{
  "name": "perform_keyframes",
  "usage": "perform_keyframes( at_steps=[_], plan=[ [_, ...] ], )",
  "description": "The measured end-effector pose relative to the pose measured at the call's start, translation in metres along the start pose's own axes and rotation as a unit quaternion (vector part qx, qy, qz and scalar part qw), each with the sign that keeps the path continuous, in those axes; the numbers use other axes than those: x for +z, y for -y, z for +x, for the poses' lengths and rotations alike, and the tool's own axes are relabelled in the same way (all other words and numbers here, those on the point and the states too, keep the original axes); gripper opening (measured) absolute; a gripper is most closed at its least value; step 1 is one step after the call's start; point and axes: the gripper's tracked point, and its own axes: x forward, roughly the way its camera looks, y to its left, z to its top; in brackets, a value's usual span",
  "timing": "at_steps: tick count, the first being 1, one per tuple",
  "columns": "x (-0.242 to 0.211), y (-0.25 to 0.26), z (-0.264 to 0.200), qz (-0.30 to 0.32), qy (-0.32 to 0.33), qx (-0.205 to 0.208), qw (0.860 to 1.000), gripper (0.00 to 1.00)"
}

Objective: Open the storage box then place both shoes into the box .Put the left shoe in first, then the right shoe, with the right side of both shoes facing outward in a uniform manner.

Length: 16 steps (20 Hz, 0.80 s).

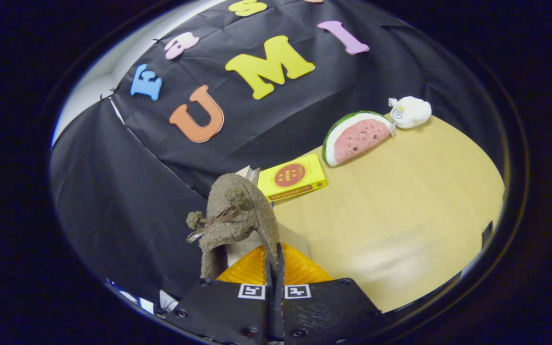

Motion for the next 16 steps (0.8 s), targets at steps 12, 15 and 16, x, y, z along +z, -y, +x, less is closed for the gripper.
perform_keyframes(
  at_steps=[12,15,16],
  plan=[
    [-0.083,-0.006,0.062,0.029,0.042,-0.118,0.992,0.00],
    [-0.084,0.005,0.063,0.023,0.056,-0.140,0.988,0.01],
    [-0.084,0.003,0.065,0.021,0.057,-0.137,0.989,0.01]
  ],
)
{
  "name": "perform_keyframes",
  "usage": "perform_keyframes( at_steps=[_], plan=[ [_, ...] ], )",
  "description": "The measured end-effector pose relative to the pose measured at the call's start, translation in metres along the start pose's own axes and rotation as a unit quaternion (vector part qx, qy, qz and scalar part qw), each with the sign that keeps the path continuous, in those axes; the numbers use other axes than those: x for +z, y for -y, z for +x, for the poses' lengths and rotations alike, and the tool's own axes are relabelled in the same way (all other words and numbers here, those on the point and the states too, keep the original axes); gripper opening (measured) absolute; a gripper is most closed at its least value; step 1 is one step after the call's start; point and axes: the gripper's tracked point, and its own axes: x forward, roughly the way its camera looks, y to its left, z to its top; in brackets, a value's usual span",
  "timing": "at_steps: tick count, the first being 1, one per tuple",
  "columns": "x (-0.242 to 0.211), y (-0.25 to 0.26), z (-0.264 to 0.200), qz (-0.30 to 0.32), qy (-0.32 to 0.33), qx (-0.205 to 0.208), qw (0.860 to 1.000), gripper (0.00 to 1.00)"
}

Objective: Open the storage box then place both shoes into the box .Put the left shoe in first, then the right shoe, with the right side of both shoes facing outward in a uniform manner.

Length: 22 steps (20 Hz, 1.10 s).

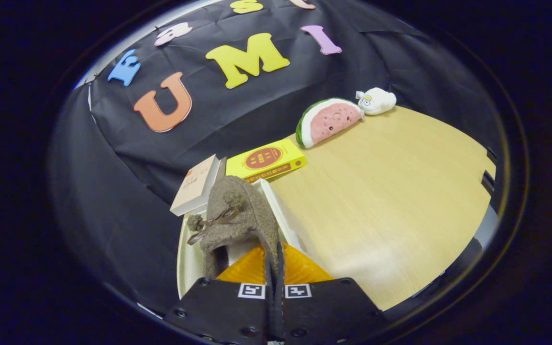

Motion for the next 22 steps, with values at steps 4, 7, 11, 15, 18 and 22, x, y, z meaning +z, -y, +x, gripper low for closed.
perform_keyframes(
  at_steps=[4,7,11,15,18,22],
  plan=[
    [-0.003,-0.005,-0.002,-0.007,0.000,0.019,1.000,0.14],
    [-0.003,-0.014,-0.008,-0.011,0.001,0.043,0.999,0.22],
    [-0.001,-0.031,-0.030,-0.030,0.012,0.097,0.995,0.67],
    [0.020,-0.036,-0.063,-0.077,0.068,0.135,0.986,0.93],
    [0.048,-0.033,-0.092,-0.133,0.126,0.156,0.971,0.94],
    [0.098,0.004,-0.139,-0.190,0.216,0.167,0.943,0.96]
  ],
)
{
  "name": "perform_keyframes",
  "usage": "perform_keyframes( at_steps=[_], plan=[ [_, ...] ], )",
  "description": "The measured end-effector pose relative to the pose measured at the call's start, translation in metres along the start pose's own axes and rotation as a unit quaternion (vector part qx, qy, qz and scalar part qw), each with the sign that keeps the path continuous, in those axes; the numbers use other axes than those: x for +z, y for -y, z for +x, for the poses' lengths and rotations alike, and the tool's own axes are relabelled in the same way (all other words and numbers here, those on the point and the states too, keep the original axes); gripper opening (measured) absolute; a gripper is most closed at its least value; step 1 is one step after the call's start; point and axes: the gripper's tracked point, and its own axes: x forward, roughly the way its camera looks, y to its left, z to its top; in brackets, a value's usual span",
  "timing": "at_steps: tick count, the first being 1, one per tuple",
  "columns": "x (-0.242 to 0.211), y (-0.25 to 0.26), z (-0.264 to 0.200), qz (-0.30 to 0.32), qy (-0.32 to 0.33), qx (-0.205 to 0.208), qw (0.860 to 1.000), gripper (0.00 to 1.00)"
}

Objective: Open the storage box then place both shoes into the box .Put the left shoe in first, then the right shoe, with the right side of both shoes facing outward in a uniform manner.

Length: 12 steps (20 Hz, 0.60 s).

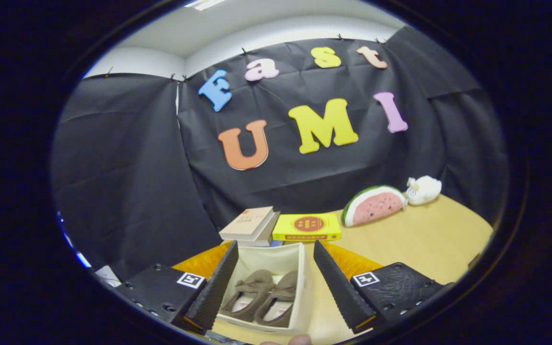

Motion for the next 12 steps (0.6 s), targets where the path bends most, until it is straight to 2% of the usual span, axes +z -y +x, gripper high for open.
perform_keyframes(
  at_steps=[7,10,12],
  plan=[
    [0.041,0.098,-0.072,-0.034,0.091,-0.026,0.995,0.96],
    [0.044,0.123,-0.096,-0.066,0.129,-0.037,0.989,0.95],
    [0.037,0.121,-0.108,-0.087,0.143,-0.030,0.985,0.95]
  ],
)
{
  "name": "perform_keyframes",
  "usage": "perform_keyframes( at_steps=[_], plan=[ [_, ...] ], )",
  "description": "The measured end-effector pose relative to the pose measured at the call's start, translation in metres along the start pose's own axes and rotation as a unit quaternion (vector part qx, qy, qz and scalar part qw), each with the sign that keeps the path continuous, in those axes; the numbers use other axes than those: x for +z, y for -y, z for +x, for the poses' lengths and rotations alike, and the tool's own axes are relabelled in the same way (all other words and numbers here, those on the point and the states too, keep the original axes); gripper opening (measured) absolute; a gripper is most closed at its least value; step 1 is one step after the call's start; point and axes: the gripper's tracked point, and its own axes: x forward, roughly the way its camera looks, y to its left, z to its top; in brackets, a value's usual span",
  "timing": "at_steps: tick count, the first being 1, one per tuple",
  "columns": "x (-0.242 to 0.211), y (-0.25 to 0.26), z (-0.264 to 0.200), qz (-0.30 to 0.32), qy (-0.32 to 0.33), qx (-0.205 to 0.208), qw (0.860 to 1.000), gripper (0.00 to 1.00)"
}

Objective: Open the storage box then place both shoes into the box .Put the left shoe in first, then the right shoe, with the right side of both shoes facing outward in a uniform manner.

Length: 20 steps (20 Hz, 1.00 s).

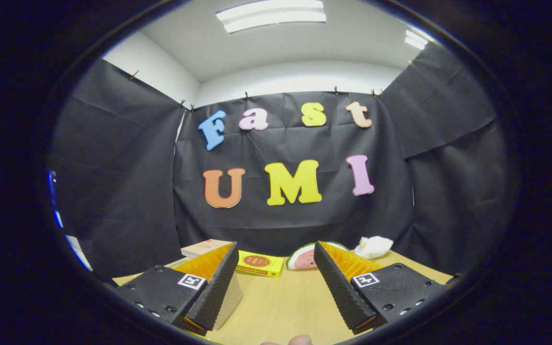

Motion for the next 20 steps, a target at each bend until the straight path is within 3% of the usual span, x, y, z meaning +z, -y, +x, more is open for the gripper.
perform_keyframes(
  at_steps=[10,20],
  plan=[
    [-0.048,-0.025,-0.019,0.006,-0.051,0.003,0.999,0.95],
    [-0.036,-0.043,-0.041,-0.014,-0.051,0.016,0.998,0.95]
  ],
)
